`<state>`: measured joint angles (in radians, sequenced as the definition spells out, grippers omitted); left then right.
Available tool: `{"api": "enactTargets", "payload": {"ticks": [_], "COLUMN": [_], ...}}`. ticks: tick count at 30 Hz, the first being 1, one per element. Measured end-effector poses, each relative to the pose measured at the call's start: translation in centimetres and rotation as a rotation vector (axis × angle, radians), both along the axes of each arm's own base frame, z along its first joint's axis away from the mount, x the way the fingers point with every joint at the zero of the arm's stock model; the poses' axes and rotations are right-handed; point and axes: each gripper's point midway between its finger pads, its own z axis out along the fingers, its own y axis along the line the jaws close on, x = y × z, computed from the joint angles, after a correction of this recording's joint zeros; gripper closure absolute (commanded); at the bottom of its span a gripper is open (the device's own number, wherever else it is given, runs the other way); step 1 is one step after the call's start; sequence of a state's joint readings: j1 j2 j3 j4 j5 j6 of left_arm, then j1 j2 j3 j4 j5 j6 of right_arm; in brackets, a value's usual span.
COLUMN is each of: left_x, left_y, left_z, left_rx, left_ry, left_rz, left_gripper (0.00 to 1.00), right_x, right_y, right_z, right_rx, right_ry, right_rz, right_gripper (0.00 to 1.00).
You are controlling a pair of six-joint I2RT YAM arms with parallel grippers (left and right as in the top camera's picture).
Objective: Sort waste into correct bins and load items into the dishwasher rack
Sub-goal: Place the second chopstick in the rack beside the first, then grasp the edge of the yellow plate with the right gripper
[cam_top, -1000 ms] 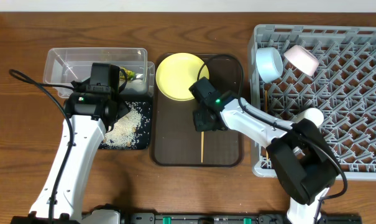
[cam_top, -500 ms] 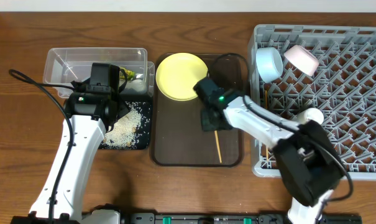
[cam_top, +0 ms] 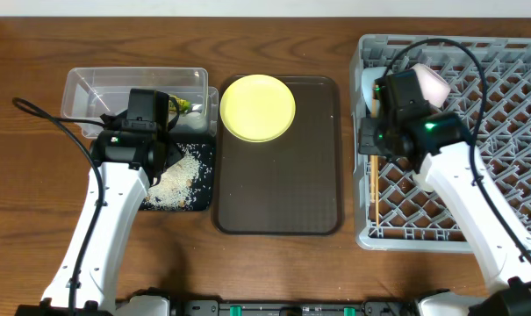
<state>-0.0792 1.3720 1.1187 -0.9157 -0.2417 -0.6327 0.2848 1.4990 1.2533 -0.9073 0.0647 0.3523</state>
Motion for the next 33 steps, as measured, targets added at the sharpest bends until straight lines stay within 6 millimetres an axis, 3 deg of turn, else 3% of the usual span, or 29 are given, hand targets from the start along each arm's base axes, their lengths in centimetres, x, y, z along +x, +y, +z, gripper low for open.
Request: {"api": "enactTargets", "payload": {"ticks": [6, 12, 22, 27, 33], "left_x": [0.0, 0.0, 0.0, 0.1, 0.1], "left_y": [0.0, 0.0, 0.0, 0.0, 0.0], "left_z": [0.0, 0.0, 0.0, 0.0, 0.0], "left_rx": [0.0, 0.0, 0.0, 0.0, 0.0], "left_ry": [-0.001, -0.001, -0.001, -0.003, -0.003], "left_rz": [0.0, 0.0, 0.0, 0.0, 0.0], "left_gripper": [0.29, 0.28, 0.29, 0.29, 0.29], "right_x": [-0.5, -1.0, 2.9, 6.5, 7.9], "right_y": [-2.3, -2.4, -1.2, 2.4, 8.3], "right_z": [-2.0, -4.6, -3.2, -0.5, 2.3], "right_rx": [-0.038, -0.061, -0.014, 0.111, 0.206], "right_ry": [0.071, 0.14, -0.027, -0.215, -0.37], "right_rz": [-0.019, -0.003, 0.015, 0.111, 0.261], "right_gripper": [0.98, 0.83, 0.71, 0.64, 0.6]}}
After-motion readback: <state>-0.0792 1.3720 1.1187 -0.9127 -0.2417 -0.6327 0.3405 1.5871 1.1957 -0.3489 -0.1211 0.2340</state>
